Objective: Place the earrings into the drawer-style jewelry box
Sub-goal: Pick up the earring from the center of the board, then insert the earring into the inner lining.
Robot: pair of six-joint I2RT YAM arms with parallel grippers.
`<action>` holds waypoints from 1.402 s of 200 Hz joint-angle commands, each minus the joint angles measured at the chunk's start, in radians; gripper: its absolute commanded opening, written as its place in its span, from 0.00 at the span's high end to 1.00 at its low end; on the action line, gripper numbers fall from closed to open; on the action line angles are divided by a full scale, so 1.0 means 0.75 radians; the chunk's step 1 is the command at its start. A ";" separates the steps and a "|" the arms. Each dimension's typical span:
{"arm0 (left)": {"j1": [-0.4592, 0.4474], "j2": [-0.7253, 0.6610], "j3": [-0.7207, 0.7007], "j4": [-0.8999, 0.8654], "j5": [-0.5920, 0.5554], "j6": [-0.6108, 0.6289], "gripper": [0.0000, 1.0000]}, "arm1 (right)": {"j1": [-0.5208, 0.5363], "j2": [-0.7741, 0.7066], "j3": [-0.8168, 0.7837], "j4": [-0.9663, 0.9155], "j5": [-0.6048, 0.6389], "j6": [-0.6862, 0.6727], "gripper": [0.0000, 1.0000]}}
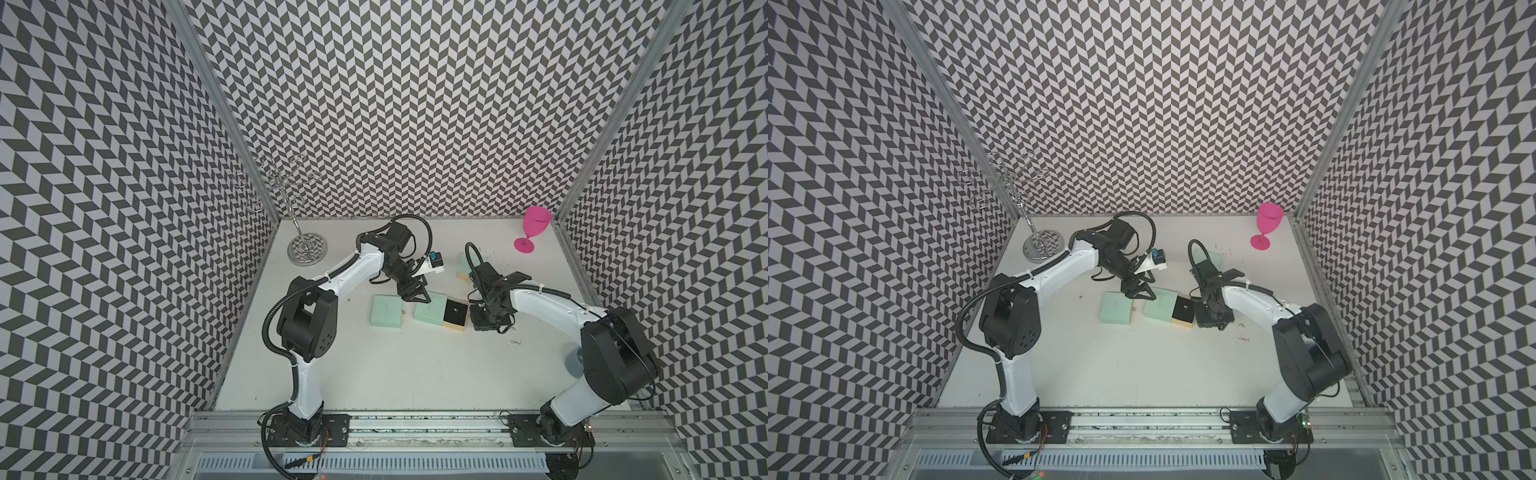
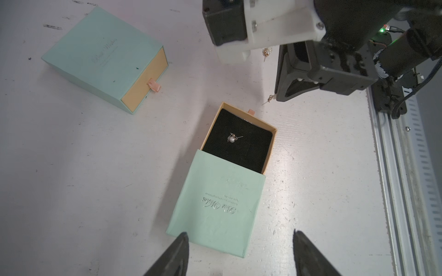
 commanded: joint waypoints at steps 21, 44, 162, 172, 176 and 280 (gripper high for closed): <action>-0.010 -0.055 -0.014 0.023 0.017 0.004 0.30 | 0.006 -0.049 0.129 -0.061 -0.035 -0.026 0.90; -0.010 -0.055 -0.020 0.035 0.017 -0.002 0.30 | 0.010 -0.043 0.190 -0.073 -0.072 -0.033 0.90; 0.007 -0.049 -0.049 0.049 0.018 0.017 0.32 | 0.103 0.154 0.362 -0.055 -0.139 -0.073 0.90; 0.009 -0.044 -0.039 0.044 0.008 0.021 0.32 | 0.106 0.174 0.375 -0.053 -0.142 -0.080 0.90; 0.008 -0.043 -0.034 0.043 0.006 0.023 0.32 | 0.108 0.181 0.378 -0.053 -0.141 -0.082 0.90; 0.031 -0.019 0.015 0.006 -0.006 0.039 0.32 | 0.128 0.308 0.396 0.007 -0.167 -0.121 0.90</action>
